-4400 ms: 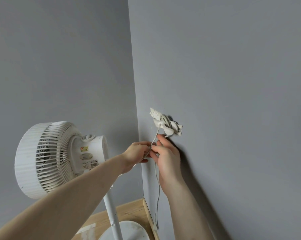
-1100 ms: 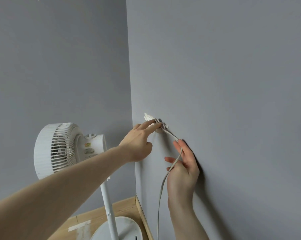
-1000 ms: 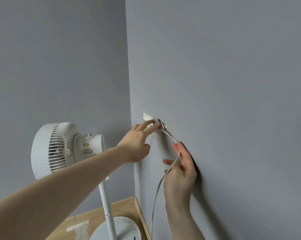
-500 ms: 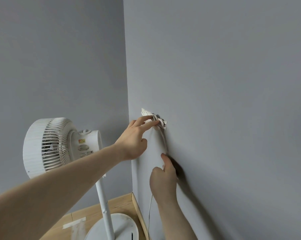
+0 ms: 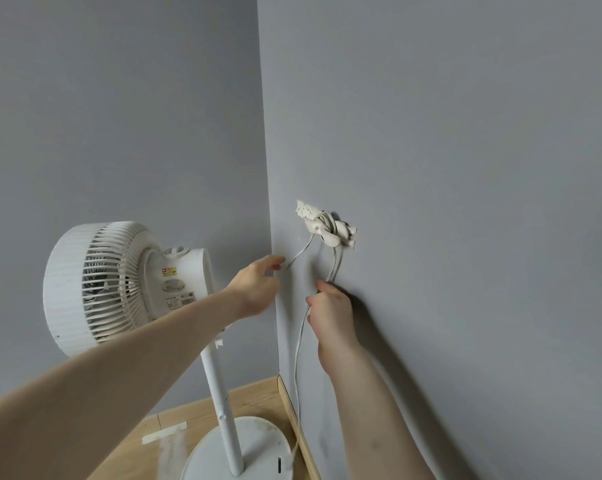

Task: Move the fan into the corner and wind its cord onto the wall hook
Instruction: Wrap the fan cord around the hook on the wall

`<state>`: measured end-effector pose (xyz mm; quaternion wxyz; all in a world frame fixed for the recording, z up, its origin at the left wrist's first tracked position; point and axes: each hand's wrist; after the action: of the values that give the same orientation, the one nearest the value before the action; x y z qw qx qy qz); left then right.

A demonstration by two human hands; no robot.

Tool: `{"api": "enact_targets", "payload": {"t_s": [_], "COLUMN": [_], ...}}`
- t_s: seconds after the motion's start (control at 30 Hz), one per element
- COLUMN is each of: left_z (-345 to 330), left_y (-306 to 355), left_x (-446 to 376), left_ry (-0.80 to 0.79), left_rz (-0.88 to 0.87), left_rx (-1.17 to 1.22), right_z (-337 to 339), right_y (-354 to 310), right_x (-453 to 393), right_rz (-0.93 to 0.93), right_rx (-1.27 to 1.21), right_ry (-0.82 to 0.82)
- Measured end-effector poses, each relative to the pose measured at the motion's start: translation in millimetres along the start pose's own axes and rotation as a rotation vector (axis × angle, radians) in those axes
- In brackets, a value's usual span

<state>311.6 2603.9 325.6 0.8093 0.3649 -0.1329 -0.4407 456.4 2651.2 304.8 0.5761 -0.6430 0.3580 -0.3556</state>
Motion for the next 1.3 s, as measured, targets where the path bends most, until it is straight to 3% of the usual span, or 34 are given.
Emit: {"api": "enact_targets", "payload": {"t_s": [0.2, 0.7, 1.0, 1.3], "left_z": [-3, -14, -8, 28], "left_y": [-6, -11, 19, 68], "left_x": [-11, -20, -32, -45], "left_ry": [-0.037, -0.14, -0.086, 0.016], "left_rz": [0.114, 0.121, 0.115, 0.015], "left_rx": [0.189, 0.443, 0.602, 0.581], "right_z": [-6, -10, 3, 15], "right_y": [-6, -21, -18, -19], "right_x": [-13, -7, 2, 15], "right_rz": [-0.053, 0.058, 0.116, 0.175], "right_rx": [-0.01, -0.07, -0.071, -0.114], "right_ry": [-0.021, -0.116, -0.033, -0.023]}}
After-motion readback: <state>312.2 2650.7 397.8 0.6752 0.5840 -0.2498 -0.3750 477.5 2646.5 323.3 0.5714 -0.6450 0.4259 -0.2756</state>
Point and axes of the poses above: each hand's wrist, its own x-axis away from the middle knuckle, its own z-axis out of the back of the hand, y = z × x, and after that the axes turned 2 degrees about z, right-handed
